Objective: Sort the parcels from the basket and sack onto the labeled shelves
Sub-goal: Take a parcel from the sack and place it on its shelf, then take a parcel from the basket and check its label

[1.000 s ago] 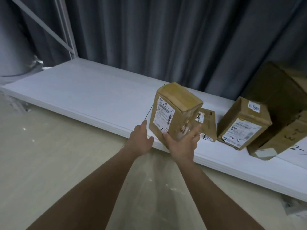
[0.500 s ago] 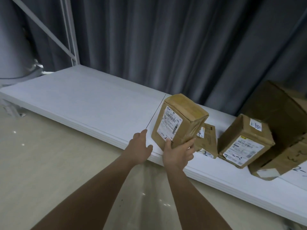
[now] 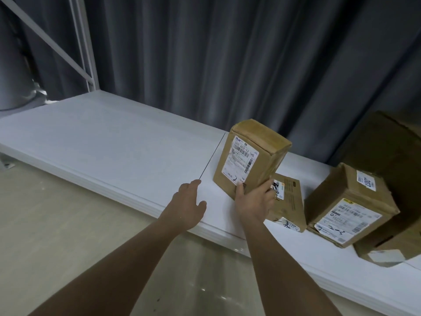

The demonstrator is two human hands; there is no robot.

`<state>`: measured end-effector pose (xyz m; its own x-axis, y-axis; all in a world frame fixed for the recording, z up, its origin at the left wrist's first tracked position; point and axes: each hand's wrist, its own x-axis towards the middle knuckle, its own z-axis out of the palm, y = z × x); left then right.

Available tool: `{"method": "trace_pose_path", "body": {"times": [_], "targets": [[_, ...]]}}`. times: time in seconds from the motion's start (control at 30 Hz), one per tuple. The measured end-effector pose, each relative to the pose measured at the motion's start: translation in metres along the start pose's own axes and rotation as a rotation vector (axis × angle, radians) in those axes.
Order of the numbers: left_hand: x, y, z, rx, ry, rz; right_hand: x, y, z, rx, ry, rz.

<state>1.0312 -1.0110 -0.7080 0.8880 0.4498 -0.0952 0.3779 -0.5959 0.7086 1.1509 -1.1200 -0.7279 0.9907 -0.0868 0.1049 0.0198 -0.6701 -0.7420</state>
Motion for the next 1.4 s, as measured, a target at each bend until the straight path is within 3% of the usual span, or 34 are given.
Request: {"method": "trace_pose_path", "body": {"times": [0.13,0.23,0.43,0.53,0.63,0.73,1.07,1.2,1.4], "targets": [[0.0,-0.005,0.0,-0.003,0.011,0.027,-0.005,0.0,0.0,0.048,0.023,0.024],[-0.014,-0.01,-0.011,-0.005,0.014,-0.044,-0.046,0.004,-0.007,0.114,-0.013,0.021],[-0.074,-0.007,-0.087,0.06,-0.03,-0.292,-0.134,-0.043,-0.051,-0.165,-0.47,-0.219],[-0.113,-0.001,-0.15,0.073,-0.055,-0.427,-0.159,-0.111,-0.085,-0.211,-0.669,-0.357],[-0.151,0.022,-0.228,0.096,-0.093,-0.507,-0.176,-0.194,-0.124,-0.188,-0.79,-0.382],[-0.181,0.063,-0.318,0.128,-0.098,-0.559,-0.189,-0.289,-0.169,-0.228,-0.916,-0.527],[-0.308,0.215,-0.592,0.203,0.087,-0.682,-0.283,-0.59,-0.322,-0.297,-1.275,-0.898],[-0.382,0.221,-0.662,0.164,0.149,-0.749,-0.347,-0.66,-0.351,-0.312,-1.363,-1.023],[-0.483,0.184,-0.772,0.106,0.318,-0.844,-0.461,-0.739,-0.342,-0.328,-1.427,-1.226]]}}
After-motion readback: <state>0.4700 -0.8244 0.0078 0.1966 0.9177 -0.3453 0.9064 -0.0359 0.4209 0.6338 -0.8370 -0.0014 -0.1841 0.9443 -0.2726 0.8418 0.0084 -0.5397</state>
